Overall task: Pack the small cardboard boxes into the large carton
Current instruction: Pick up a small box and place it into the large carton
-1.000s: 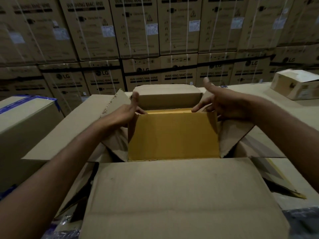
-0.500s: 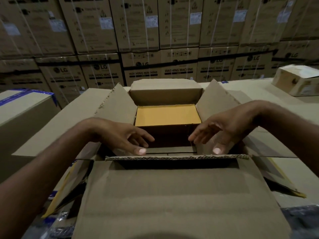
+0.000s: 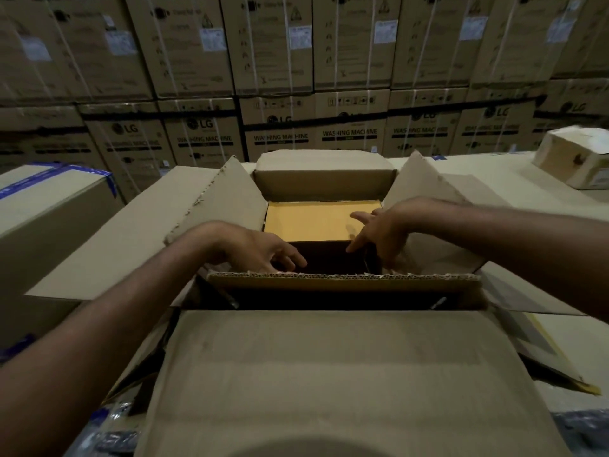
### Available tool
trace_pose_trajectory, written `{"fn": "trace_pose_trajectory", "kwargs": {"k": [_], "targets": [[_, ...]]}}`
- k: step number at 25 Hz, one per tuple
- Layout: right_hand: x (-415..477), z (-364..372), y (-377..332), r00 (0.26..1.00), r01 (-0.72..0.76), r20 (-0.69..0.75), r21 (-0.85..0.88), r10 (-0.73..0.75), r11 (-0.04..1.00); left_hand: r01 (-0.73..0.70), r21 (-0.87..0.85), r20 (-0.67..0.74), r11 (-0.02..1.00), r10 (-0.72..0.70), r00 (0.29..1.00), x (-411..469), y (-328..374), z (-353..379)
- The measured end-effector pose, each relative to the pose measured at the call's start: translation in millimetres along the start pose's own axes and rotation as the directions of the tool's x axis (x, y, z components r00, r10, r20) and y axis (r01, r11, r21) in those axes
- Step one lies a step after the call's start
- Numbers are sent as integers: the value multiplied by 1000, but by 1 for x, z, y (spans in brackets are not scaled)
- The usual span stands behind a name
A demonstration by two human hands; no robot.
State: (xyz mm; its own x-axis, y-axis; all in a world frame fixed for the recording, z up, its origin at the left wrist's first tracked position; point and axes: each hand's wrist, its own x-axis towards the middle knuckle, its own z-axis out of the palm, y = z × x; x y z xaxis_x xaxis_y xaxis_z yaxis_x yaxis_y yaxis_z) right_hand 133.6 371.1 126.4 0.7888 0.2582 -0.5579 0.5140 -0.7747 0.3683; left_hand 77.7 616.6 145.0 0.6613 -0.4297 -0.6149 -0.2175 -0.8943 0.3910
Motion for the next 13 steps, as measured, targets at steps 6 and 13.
{"fn": "trace_pose_trajectory", "kwargs": {"k": [6,13], "targets": [[7,4,10,999,-33,-39,-169,27,985,30,63,8,998,-31,999,-6,-8,13],[19,-32,38,808,-248,-589,-308,21,918,-2,86,25,996,0,1000,-3,-4,11]]}}
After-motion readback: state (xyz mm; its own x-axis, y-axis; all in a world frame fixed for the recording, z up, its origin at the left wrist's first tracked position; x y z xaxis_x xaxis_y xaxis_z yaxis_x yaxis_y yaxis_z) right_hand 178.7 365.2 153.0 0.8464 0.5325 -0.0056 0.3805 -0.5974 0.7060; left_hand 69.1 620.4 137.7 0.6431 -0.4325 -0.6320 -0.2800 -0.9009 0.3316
